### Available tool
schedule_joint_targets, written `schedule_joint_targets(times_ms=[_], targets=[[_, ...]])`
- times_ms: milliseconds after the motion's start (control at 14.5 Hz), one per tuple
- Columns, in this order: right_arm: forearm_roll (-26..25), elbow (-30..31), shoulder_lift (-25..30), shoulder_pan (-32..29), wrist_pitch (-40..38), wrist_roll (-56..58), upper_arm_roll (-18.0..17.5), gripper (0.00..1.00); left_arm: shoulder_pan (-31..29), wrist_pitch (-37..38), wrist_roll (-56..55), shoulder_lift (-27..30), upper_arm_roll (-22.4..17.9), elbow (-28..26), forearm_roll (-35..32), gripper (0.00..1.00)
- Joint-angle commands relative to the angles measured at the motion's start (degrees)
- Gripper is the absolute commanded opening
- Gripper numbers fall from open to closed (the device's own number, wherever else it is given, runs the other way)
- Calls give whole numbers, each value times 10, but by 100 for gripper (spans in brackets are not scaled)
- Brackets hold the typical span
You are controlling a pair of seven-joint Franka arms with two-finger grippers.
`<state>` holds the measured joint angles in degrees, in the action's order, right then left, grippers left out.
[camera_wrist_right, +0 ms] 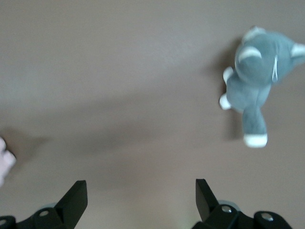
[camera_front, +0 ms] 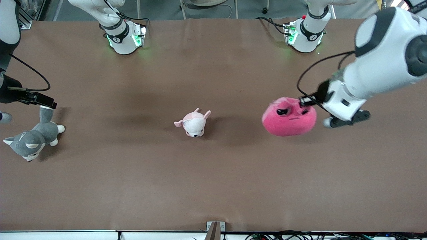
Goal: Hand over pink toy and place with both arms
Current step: 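Lift the pink plush with the left gripper while the right gripper approaches, then grasp the pink plush with the right gripper beside the left gripper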
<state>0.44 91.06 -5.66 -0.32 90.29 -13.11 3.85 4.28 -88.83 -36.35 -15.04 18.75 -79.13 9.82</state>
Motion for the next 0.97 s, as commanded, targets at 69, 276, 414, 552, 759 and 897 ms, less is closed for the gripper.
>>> schedule_joint_targets(times_ms=[69, 276, 414, 552, 759, 897], targets=[[79, 3, 9, 38, -23, -246, -5, 100, 14, -4, -140, -3, 105, 42, 6, 13], [119, 0, 9, 94, -15, -398, -5, 100, 75, -73, -209, -10, 121, 43, 5, 13], [129, 2, 9, 134, -3, -451, -5, 100, 120, -122, -254, -25, 121, 43, 5, 13], [167, 2, 9, 159, 1, -535, -5, 100, 160, -173, -288, -48, 118, 43, 2, 13], [176, 5, 14, 209, 1, -640, -5, 100, 197, -231, -322, -76, 117, 43, 1, 13], [177, 24, 27, 239, 6, -688, -5, 100, 210, -236, -326, -87, 117, 43, 1, 13]])
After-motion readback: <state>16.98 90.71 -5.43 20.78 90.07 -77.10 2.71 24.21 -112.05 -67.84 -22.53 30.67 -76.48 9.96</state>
